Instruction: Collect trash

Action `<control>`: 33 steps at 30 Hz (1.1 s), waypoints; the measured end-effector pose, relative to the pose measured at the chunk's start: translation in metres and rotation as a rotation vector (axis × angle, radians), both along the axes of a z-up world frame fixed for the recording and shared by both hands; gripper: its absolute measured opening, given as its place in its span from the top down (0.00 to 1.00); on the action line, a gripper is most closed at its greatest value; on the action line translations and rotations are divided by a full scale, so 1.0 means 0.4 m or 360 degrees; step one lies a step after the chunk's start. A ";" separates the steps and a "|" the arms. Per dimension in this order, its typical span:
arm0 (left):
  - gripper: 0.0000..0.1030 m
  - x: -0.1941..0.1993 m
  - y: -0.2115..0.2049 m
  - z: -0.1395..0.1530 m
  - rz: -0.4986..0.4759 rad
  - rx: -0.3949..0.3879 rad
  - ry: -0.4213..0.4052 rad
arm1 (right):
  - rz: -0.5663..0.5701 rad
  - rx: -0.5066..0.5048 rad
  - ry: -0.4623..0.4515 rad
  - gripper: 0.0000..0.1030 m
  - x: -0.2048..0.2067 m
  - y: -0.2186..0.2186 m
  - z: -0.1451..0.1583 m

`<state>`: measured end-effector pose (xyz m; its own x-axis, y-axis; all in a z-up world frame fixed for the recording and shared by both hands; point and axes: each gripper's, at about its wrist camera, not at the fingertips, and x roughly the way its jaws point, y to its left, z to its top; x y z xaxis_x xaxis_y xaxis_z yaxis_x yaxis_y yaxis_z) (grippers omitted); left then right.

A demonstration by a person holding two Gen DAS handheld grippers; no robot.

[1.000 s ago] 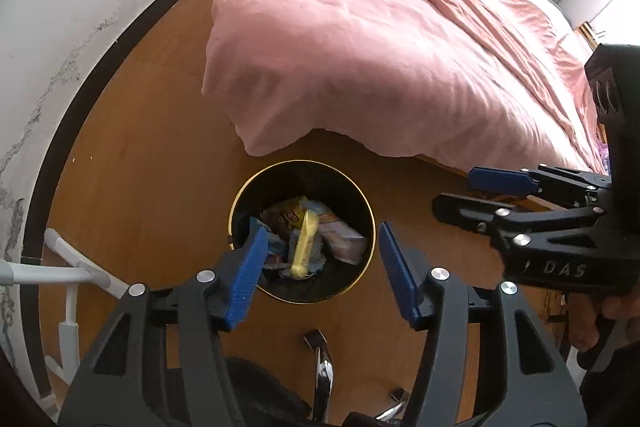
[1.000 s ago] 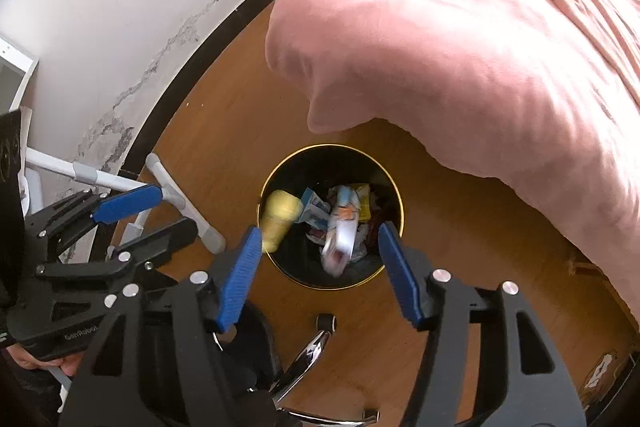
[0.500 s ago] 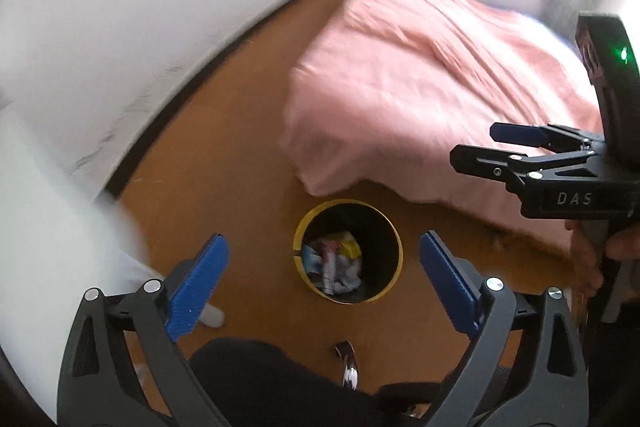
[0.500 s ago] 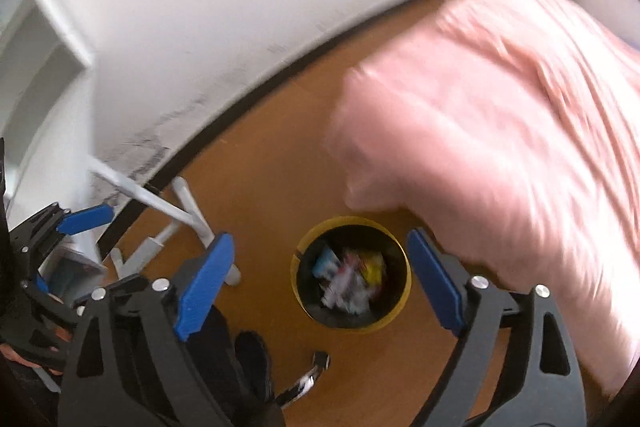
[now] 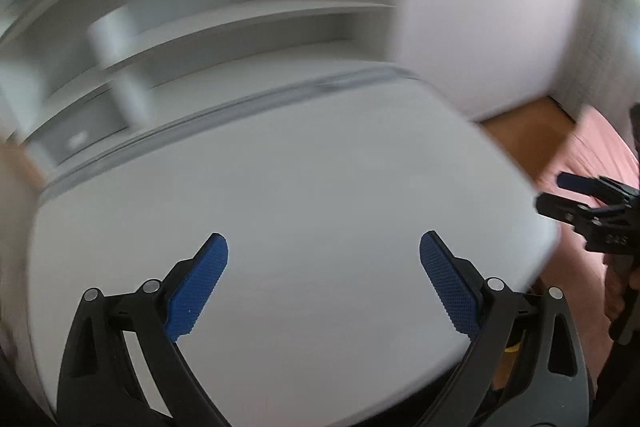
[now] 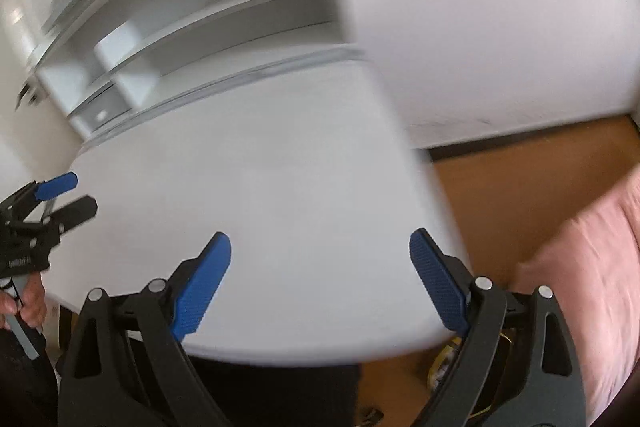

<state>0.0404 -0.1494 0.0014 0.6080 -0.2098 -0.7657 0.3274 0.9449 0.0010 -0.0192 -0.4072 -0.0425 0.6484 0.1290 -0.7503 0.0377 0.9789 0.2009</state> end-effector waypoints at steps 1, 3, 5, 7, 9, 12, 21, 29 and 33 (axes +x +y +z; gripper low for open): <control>0.09 0.001 0.058 -0.001 0.0080 0.0006 0.0001 | 0.0066 -0.0005 -0.0003 0.15 0.025 0.049 0.002; 0.09 -0.008 0.144 -0.002 0.0200 0.0009 -0.0004 | 0.0152 -0.0017 -0.0002 0.15 0.057 0.119 0.007; 0.09 -0.020 0.216 -0.002 0.0296 0.0008 -0.0010 | 0.0244 -0.0037 -0.0007 0.15 0.084 0.197 0.012; 0.09 -0.035 0.288 0.000 0.0374 0.0001 -0.0019 | 0.0299 -0.0058 -0.0007 0.15 0.093 0.255 0.015; 0.09 -0.051 0.342 -0.002 0.0441 0.0001 -0.0025 | 0.0334 -0.0080 -0.0018 0.15 0.100 0.297 0.014; 0.09 -0.069 0.385 0.001 0.0504 -0.0010 -0.0040 | 0.0372 -0.0097 -0.0046 0.15 0.102 0.346 0.013; 0.09 -0.103 0.442 0.010 0.0558 -0.0036 -0.0059 | 0.0390 -0.0117 -0.0062 0.15 0.116 0.381 -0.005; 0.09 -0.099 0.432 0.007 0.0550 -0.0030 -0.0065 | 0.0374 -0.0141 -0.0067 0.15 0.111 0.363 -0.002; 0.09 -0.102 0.425 0.009 0.0540 -0.0026 -0.0071 | 0.0373 -0.0134 -0.0089 0.15 0.100 0.363 0.010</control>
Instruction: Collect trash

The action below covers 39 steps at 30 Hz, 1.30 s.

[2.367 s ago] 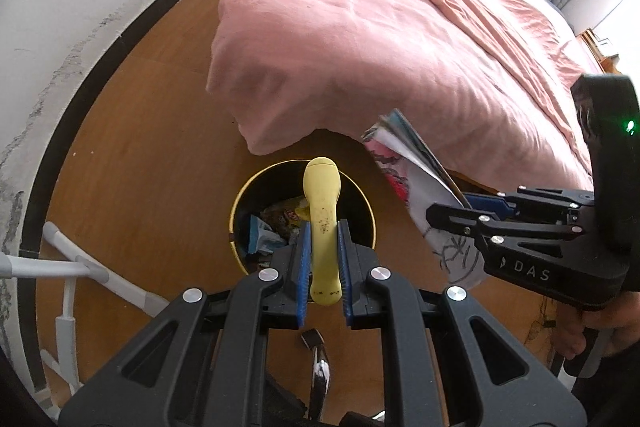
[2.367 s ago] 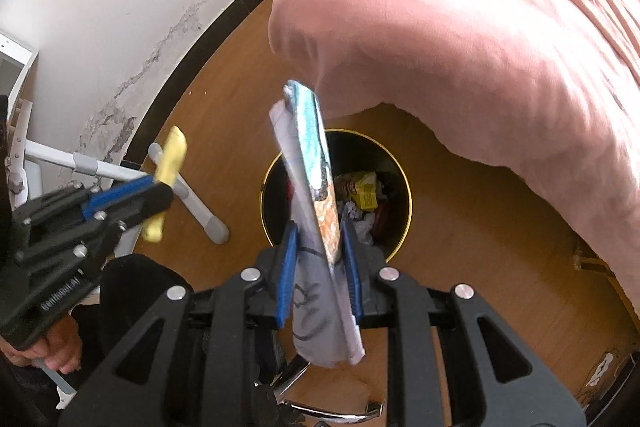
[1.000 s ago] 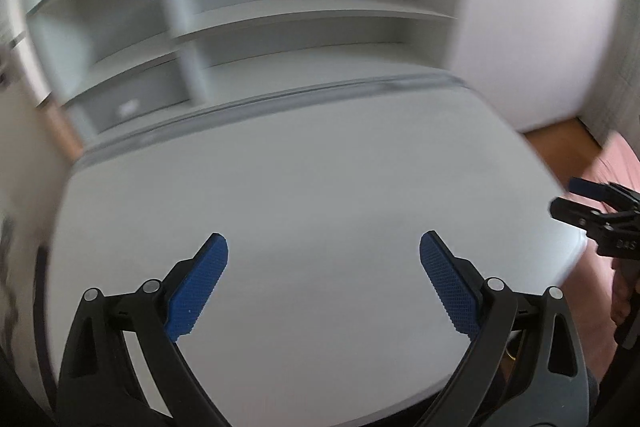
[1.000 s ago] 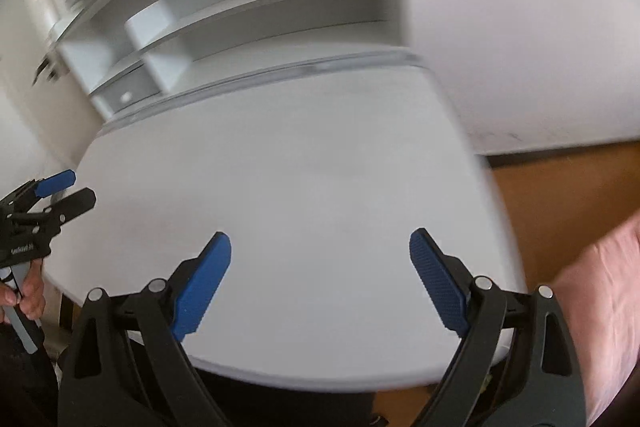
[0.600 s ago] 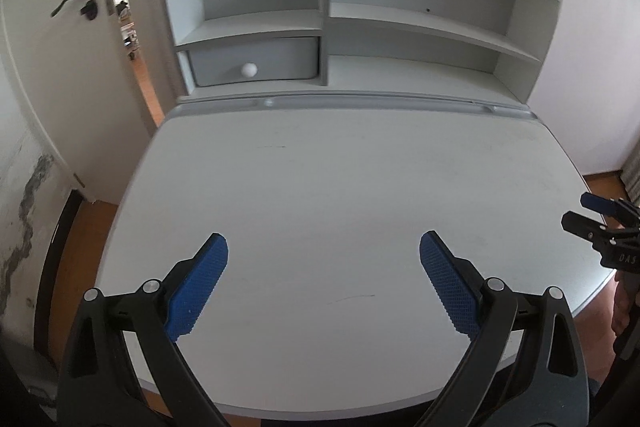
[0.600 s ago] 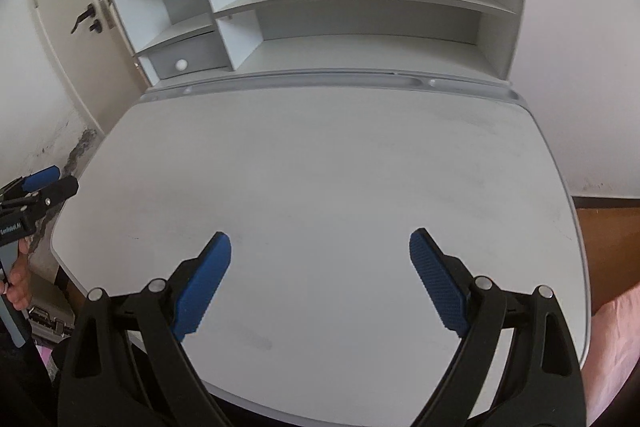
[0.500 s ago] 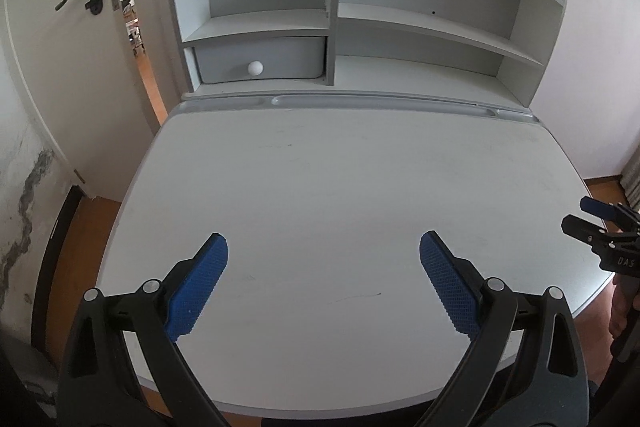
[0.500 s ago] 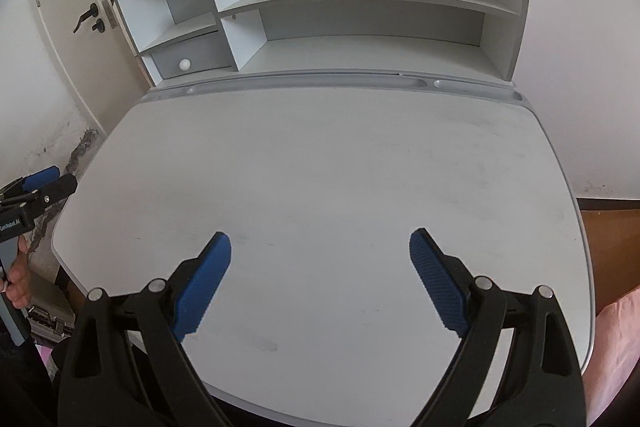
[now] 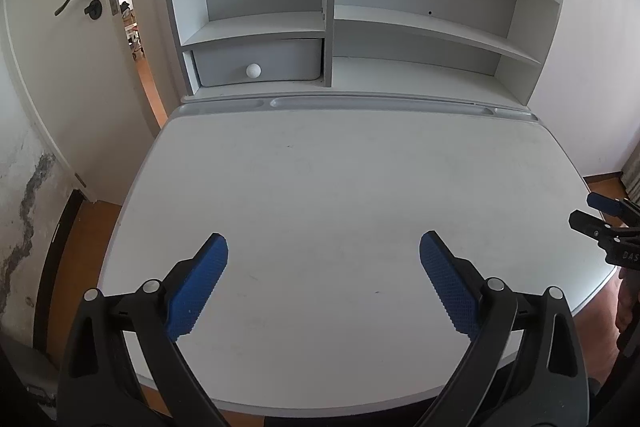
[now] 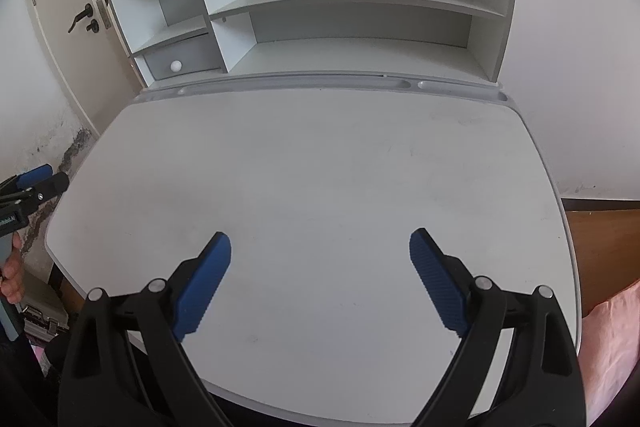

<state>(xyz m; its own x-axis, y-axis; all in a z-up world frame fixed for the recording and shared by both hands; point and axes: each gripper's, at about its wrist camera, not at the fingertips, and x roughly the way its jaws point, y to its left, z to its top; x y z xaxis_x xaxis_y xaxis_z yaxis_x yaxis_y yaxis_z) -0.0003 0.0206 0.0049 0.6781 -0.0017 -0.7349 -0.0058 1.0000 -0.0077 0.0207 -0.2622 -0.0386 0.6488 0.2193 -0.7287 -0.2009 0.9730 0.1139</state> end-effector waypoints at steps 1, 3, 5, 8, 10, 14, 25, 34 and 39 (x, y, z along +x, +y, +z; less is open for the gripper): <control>0.09 0.000 -0.002 0.000 -0.0006 -0.0001 0.0000 | 0.0004 -0.0003 -0.0004 0.15 -0.003 0.001 0.002; 0.09 0.000 -0.005 -0.001 -0.0014 0.0001 0.0001 | 0.0010 -0.0008 -0.0007 0.15 -0.008 0.003 0.004; 0.09 -0.001 -0.007 -0.001 -0.0017 -0.0003 0.0001 | 0.0011 -0.0007 -0.0011 0.15 -0.012 0.003 0.006; 0.09 0.000 -0.009 -0.003 -0.0022 0.0002 0.0000 | 0.0016 -0.0008 -0.0019 0.15 -0.016 0.001 0.010; 0.09 0.000 -0.010 -0.003 -0.0024 0.0003 0.0002 | 0.0017 -0.0011 -0.0023 0.15 -0.019 0.001 0.012; 0.09 0.004 -0.008 -0.004 -0.0022 -0.0001 0.0004 | 0.0018 -0.0011 -0.0024 0.15 -0.020 0.002 0.012; 0.09 0.000 -0.019 -0.012 -0.0028 -0.0003 0.0012 | 0.0027 -0.0006 -0.0022 0.15 -0.021 -0.001 0.013; 0.09 0.006 -0.024 -0.021 -0.0042 -0.0002 0.0030 | 0.0033 -0.0001 -0.0015 0.15 -0.019 -0.004 0.011; 0.09 0.008 -0.022 -0.022 -0.0041 -0.0006 0.0030 | 0.0034 -0.0004 -0.0015 0.15 -0.019 -0.004 0.010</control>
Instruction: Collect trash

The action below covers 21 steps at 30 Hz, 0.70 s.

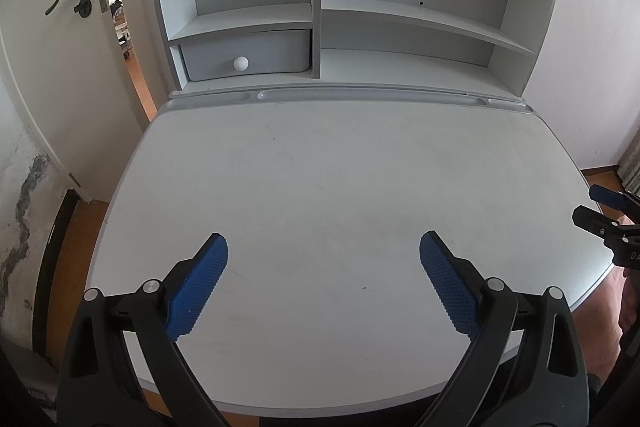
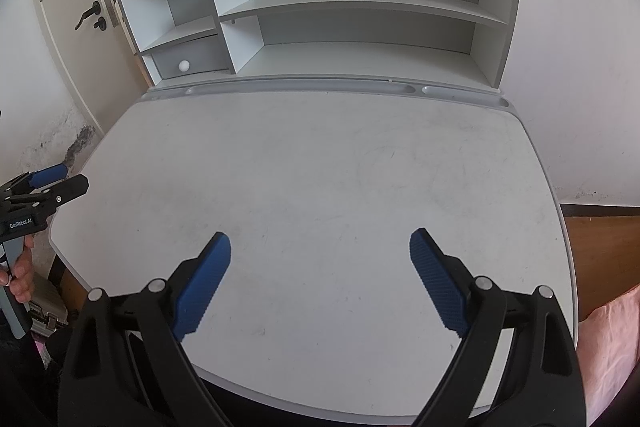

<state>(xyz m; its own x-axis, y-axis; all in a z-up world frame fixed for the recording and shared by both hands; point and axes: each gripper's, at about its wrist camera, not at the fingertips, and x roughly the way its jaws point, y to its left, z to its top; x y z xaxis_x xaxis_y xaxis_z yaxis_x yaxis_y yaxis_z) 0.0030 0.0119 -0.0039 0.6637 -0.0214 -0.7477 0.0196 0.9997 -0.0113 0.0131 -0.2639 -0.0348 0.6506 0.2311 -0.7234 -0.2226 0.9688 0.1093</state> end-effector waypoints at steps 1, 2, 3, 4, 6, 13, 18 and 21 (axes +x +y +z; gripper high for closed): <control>0.09 0.001 0.000 0.000 -0.0002 0.0000 0.0000 | 0.0002 0.0001 0.0000 0.15 -0.001 0.000 0.000; 0.09 0.001 0.000 0.000 -0.0003 0.0000 0.0000 | 0.0004 0.0001 0.0000 0.15 -0.001 -0.001 0.000; 0.09 -0.001 0.000 0.000 0.0001 0.0000 0.0000 | 0.0003 -0.0001 -0.0001 0.15 0.000 -0.001 0.000; 0.09 -0.001 0.000 0.000 0.0001 0.0000 0.0000 | 0.0004 0.0001 -0.0001 0.15 -0.001 -0.001 0.000; 0.09 0.000 0.000 -0.001 0.0000 0.0001 0.0001 | 0.0006 0.0000 0.0000 0.15 -0.002 -0.001 -0.001; 0.09 -0.004 -0.001 -0.001 0.0001 -0.0002 0.0000 | 0.0013 0.0003 0.0003 0.15 -0.001 -0.002 -0.002; 0.09 0.001 0.001 -0.002 -0.0004 -0.0002 0.0004 | 0.0017 0.0000 0.0001 0.15 -0.002 0.000 0.000; 0.09 0.000 0.000 -0.002 -0.0005 -0.0002 0.0004 | 0.0017 0.0000 -0.0001 0.15 -0.003 -0.001 0.000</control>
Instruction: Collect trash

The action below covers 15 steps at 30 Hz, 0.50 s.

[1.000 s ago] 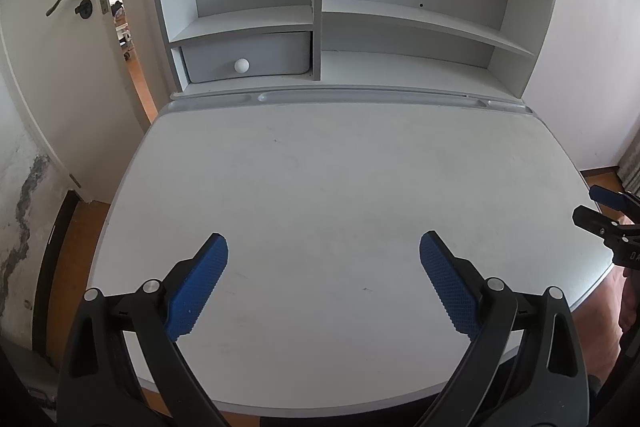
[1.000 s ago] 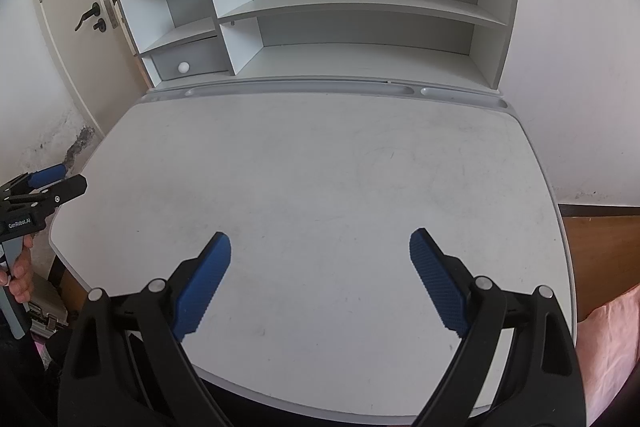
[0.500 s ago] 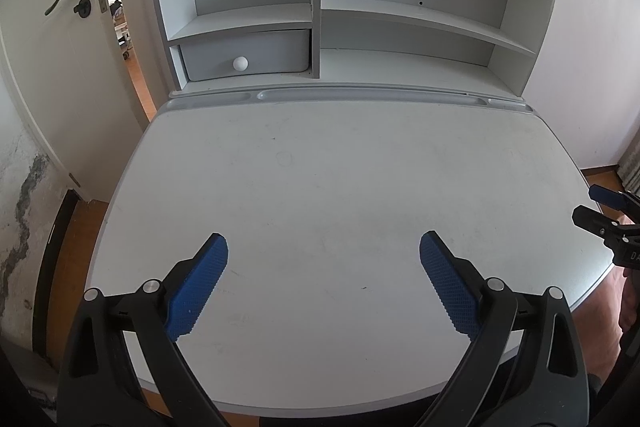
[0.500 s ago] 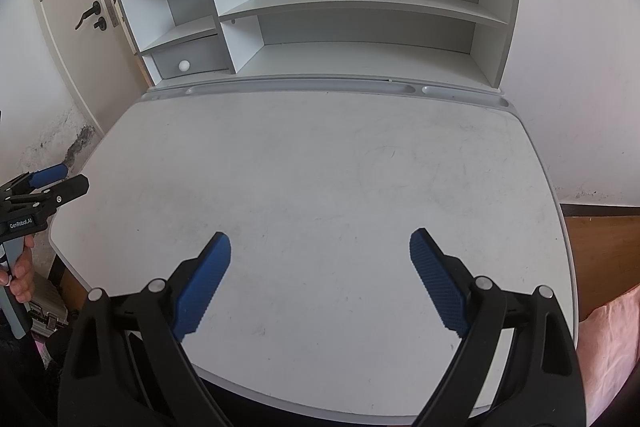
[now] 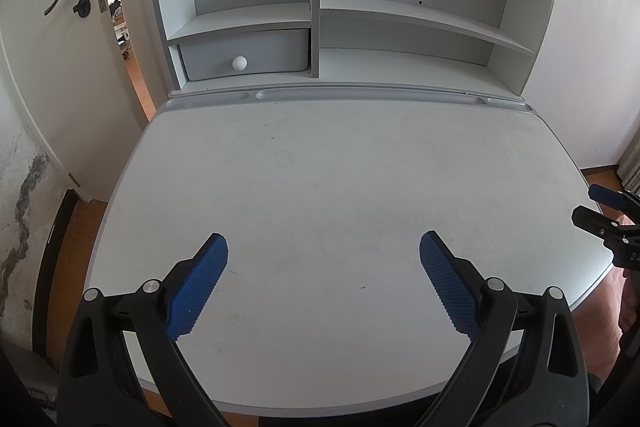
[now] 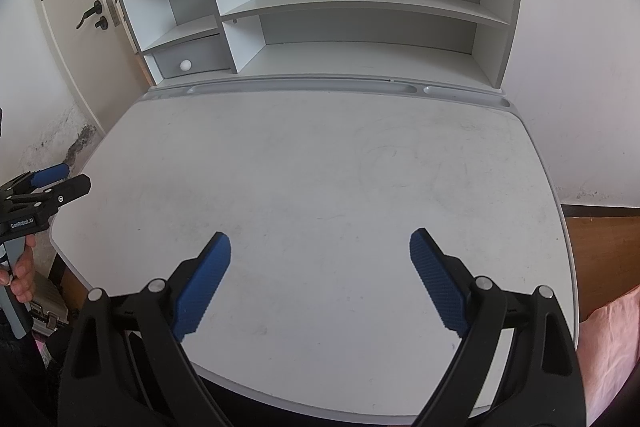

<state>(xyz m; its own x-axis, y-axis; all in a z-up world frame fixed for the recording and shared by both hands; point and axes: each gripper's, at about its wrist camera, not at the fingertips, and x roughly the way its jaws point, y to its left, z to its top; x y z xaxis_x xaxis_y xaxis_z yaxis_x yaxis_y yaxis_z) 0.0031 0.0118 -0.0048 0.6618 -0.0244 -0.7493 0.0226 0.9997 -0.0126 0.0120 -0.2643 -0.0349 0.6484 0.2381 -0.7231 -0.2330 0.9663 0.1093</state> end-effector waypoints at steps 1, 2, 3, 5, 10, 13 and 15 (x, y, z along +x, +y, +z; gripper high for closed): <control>0.09 -0.001 0.000 -0.001 -0.0001 0.0001 0.0001 | -0.0002 0.0001 0.0000 0.15 0.000 -0.001 0.000; 0.09 0.000 -0.001 -0.001 -0.0001 0.0000 0.0001 | -0.0002 0.0001 0.0000 0.15 0.000 -0.001 0.000; 0.09 0.000 0.000 -0.001 -0.0003 0.0000 0.0002 | 0.0000 0.0001 0.0000 0.15 0.000 -0.002 0.000; 0.09 0.002 0.000 0.000 -0.0006 0.0001 0.0001 | -0.0002 0.0001 0.0001 0.15 -0.001 -0.001 0.000; 0.09 0.006 0.001 -0.001 -0.0009 -0.0002 0.0000 | 0.0000 0.0001 -0.0001 0.15 -0.002 0.000 0.001; 0.09 0.008 0.001 -0.004 -0.0012 -0.0007 0.0011 | -0.0001 0.0000 -0.0002 0.15 -0.003 0.000 0.001; 0.09 0.011 0.002 -0.007 -0.0012 -0.0017 0.0024 | 0.0000 -0.0001 -0.0005 0.15 -0.003 -0.001 0.001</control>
<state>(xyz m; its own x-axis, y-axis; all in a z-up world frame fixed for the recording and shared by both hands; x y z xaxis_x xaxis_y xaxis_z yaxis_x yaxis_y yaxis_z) 0.0073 0.0124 -0.0076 0.6499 -0.0376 -0.7591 0.0301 0.9993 -0.0237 0.0108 -0.2645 -0.0347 0.6505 0.2376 -0.7214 -0.2332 0.9664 0.1080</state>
